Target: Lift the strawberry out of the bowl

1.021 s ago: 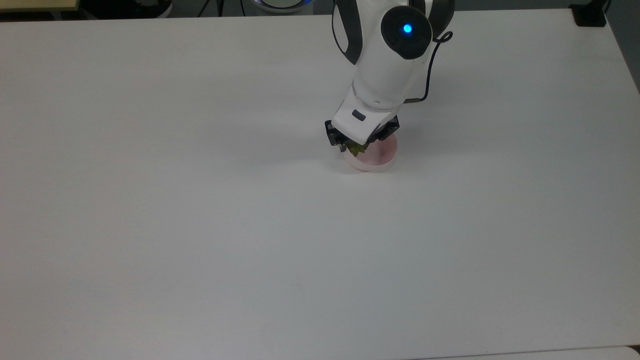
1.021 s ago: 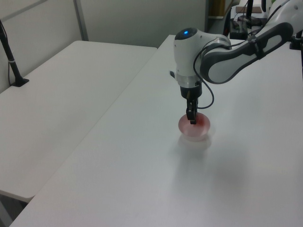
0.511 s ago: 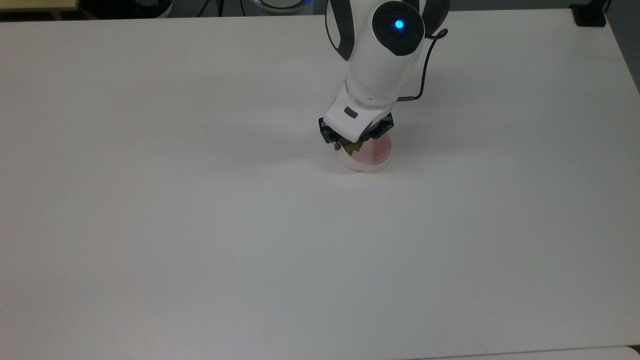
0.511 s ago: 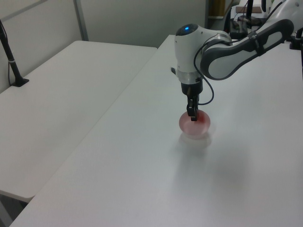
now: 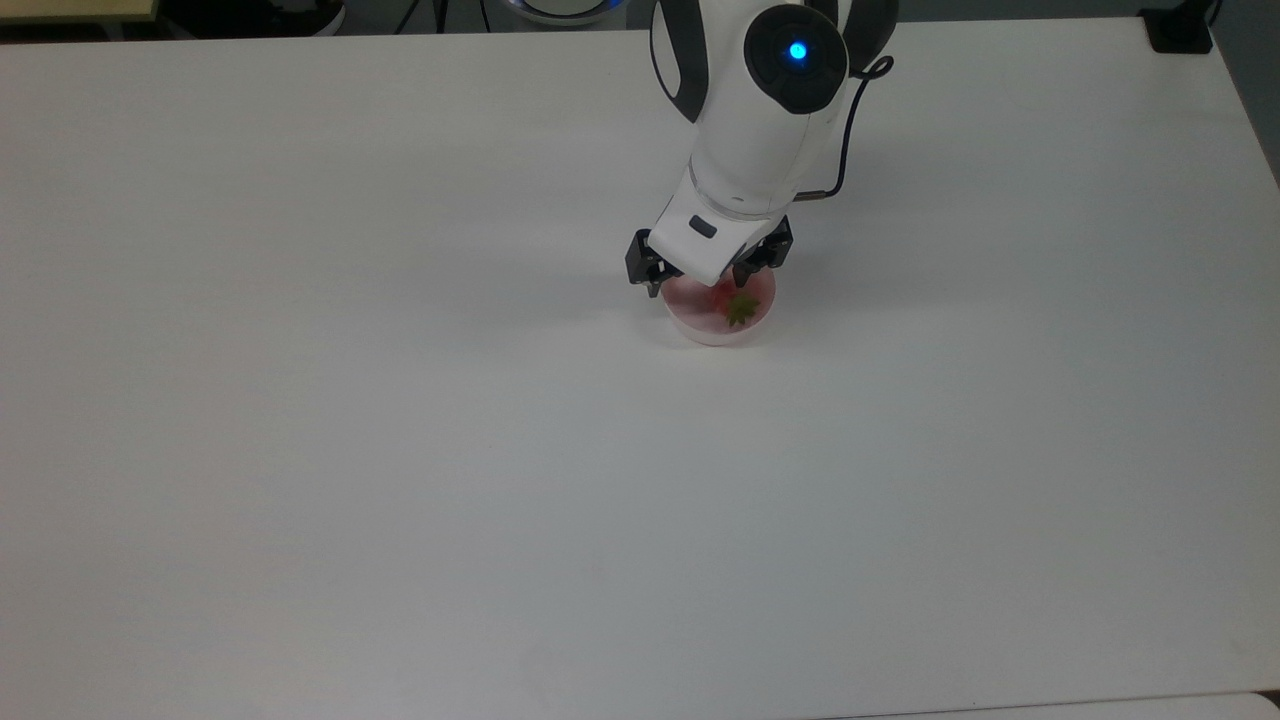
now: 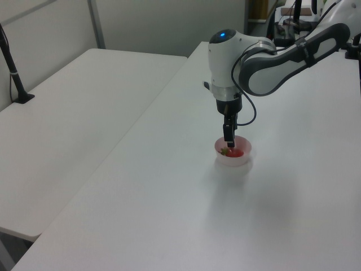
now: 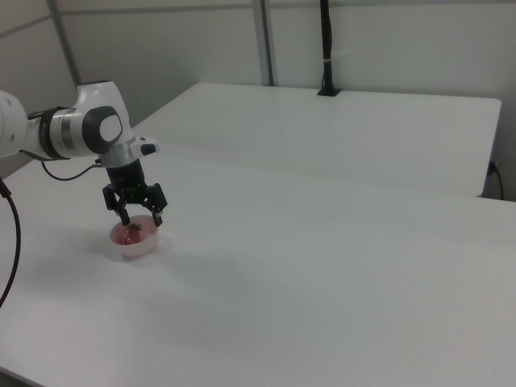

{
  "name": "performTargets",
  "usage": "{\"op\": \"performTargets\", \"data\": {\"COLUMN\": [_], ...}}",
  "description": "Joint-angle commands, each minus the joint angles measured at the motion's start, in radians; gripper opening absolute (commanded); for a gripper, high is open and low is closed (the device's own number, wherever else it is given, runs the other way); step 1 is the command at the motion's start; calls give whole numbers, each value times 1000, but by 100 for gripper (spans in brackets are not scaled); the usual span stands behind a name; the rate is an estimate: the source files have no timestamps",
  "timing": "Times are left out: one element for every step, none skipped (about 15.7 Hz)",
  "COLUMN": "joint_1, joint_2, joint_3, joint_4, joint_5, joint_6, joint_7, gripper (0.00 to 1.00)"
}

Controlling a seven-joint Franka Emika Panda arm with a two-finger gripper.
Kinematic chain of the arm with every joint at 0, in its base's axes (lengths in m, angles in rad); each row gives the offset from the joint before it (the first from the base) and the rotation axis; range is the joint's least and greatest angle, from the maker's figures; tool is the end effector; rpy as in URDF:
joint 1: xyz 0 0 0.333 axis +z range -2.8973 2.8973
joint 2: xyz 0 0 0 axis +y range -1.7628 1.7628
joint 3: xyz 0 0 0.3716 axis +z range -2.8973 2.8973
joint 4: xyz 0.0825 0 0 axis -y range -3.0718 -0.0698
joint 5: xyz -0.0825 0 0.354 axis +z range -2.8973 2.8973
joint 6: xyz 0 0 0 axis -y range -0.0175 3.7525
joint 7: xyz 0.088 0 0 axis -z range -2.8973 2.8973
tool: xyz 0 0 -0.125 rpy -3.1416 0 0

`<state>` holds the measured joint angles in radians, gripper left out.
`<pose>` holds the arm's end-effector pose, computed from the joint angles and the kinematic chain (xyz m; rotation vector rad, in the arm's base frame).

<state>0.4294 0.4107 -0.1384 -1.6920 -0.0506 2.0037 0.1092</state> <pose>0.6167 0.1923 0.4017 3.0048 0.3227 -0.1115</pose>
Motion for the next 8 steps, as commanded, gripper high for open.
{"op": "performTargets", "data": {"joint_1": [3,5,9,12,14,14,14,14], "joint_2": [-26,-23,-20,-15,-10,-1,2,3], "joint_3": [-3,-3,-1,2,11,22,23,23], "joint_4": [-15,-15,-18,-20,-23,-25,-25,-25], "joint_5": [-5,-5,-5,-5,-5,-5,-6,-8], "joint_6": [-42,-42,-42,-40,-39,-36,-36,-34], "joint_7": [-16,-10,-8,3,20,26,24,14], "gripper": [100,100,100,100,100,100,100,100]}}
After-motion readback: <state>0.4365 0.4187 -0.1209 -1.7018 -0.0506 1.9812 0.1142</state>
